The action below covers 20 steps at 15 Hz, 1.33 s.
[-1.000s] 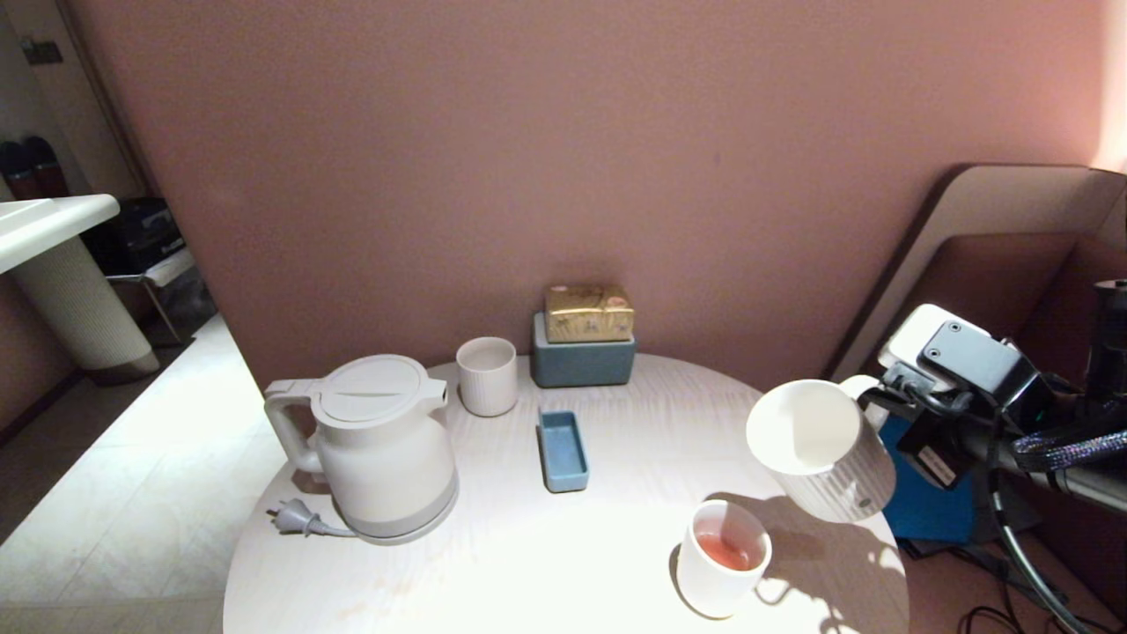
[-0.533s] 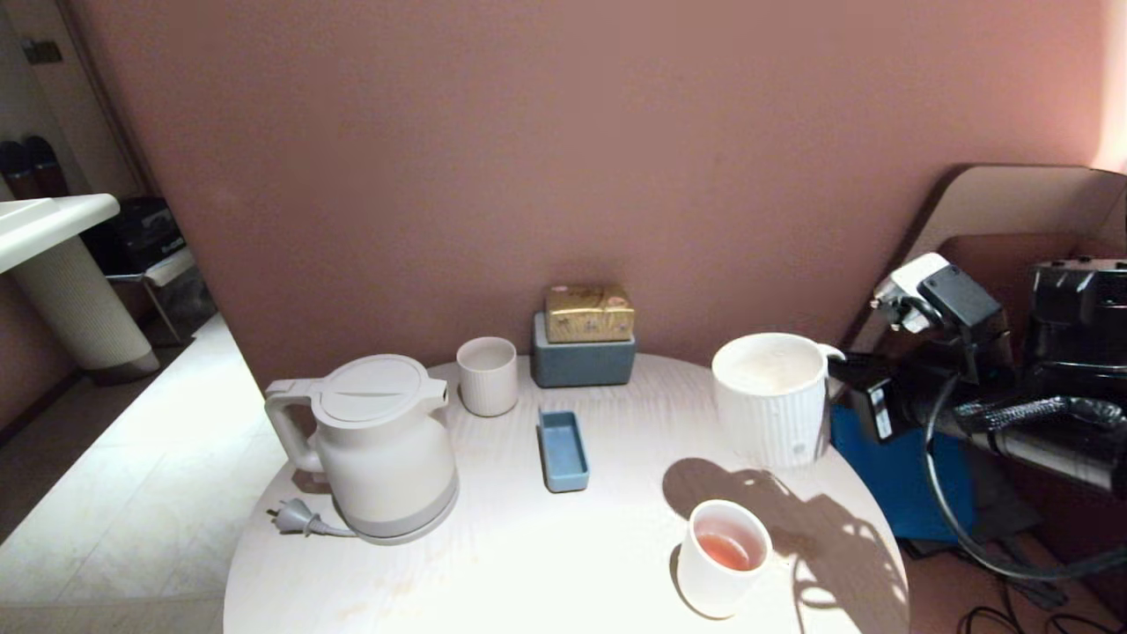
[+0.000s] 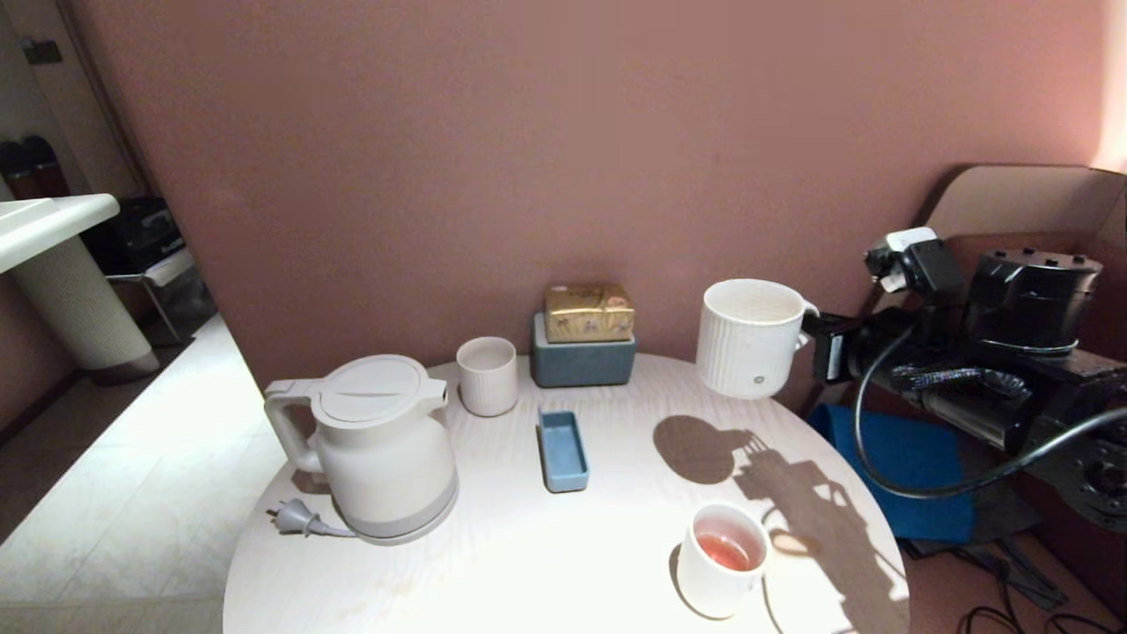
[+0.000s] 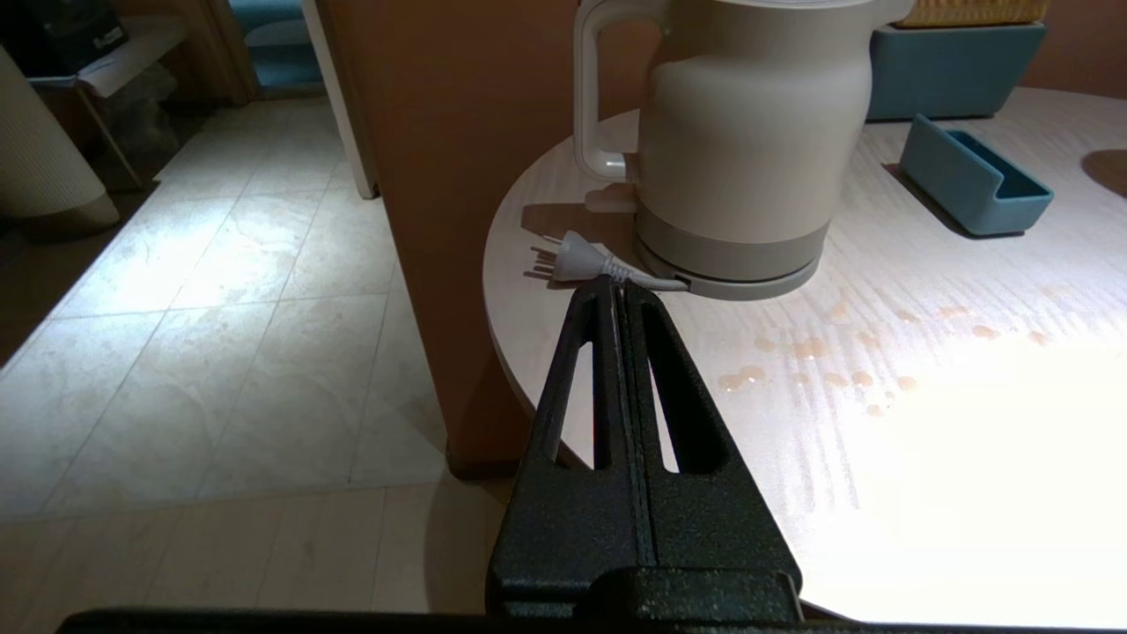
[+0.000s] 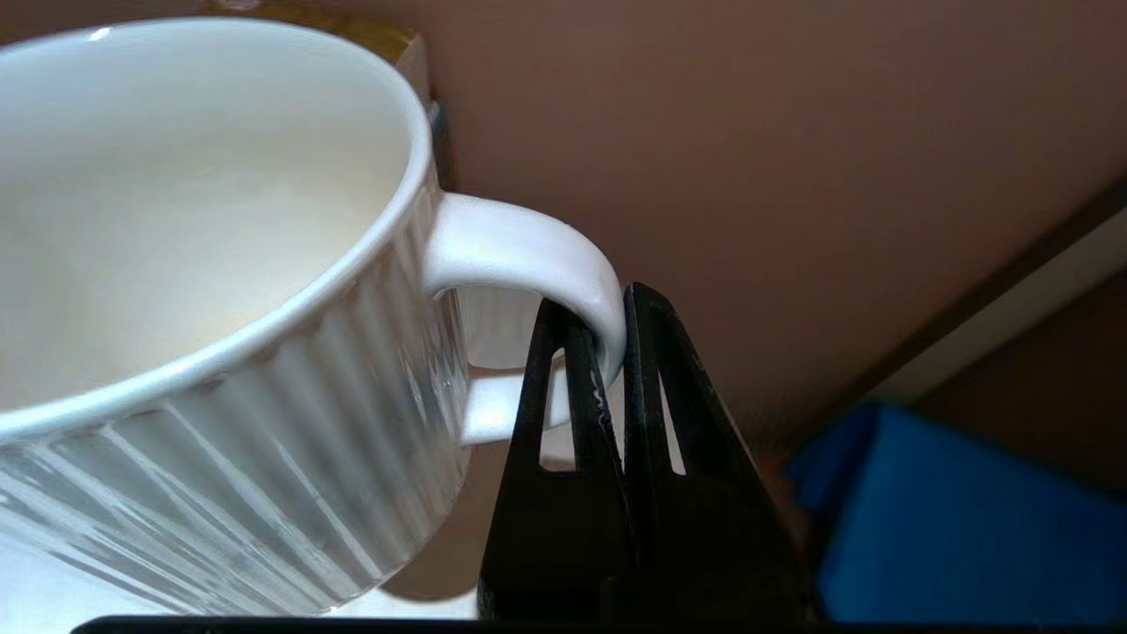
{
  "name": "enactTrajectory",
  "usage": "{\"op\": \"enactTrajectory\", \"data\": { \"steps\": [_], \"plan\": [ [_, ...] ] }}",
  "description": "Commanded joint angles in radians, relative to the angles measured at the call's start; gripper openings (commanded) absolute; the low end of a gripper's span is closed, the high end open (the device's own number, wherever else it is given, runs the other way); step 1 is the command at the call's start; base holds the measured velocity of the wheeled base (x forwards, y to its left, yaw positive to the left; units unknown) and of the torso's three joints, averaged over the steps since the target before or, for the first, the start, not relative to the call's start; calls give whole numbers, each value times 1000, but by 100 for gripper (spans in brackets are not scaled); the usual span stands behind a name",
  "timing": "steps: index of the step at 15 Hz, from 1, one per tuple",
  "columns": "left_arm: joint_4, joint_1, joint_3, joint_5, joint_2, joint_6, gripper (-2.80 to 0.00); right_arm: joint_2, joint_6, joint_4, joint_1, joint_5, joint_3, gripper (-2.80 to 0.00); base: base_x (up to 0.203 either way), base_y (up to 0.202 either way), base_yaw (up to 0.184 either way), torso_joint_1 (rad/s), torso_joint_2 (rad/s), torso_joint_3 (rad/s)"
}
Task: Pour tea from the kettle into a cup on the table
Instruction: Put the cup down on the table
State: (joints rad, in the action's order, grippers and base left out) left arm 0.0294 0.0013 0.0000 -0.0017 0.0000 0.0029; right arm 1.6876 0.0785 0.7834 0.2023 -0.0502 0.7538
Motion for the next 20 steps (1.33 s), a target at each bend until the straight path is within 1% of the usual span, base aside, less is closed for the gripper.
{"op": "enactTrajectory", "data": {
  "steps": [1,2,3,5,6,9,12,16,18,20],
  "plan": [
    [0,0,0,0,2,0,-280,81,-34,9,3,-30,2,-280,0,0,0,0,0,0],
    [0,0,0,0,2,0,-280,118,-62,30,4,-61,6,-280,0,0,0,0,0,0],
    [1,0,0,0,2,0,-280,153,-79,83,8,-76,7,-280,0,0,0,0,0,0],
    [1,0,0,0,2,0,-280,226,-88,221,16,-106,-2,-280,0,0,0,0,0,0],
    [1,0,0,0,2,0,-280,249,-91,255,20,-119,-7,-280,0,0,0,0,0,0],
    [0,0,0,0,2,0,-280,300,-94,277,30,-124,-16,-280,0,0,0,0,0,0],
    [0,0,0,0,2,0,-280,372,-88,389,39,-128,-45,-280,0,0,0,0,0,0],
    [1,0,0,0,2,0,-280,439,-89,419,49,-142,-50,-280,0,0,0,0,0,0],
    [1,0,0,0,2,0,-280,452,-84,460,62,-143,-66,-280,0,0,0,0,0,0],
    [1,0,0,0,2,0,-280,452,-84,462,66,-143,-81,-280,0,0,0,0,0,0]
  ]
}}
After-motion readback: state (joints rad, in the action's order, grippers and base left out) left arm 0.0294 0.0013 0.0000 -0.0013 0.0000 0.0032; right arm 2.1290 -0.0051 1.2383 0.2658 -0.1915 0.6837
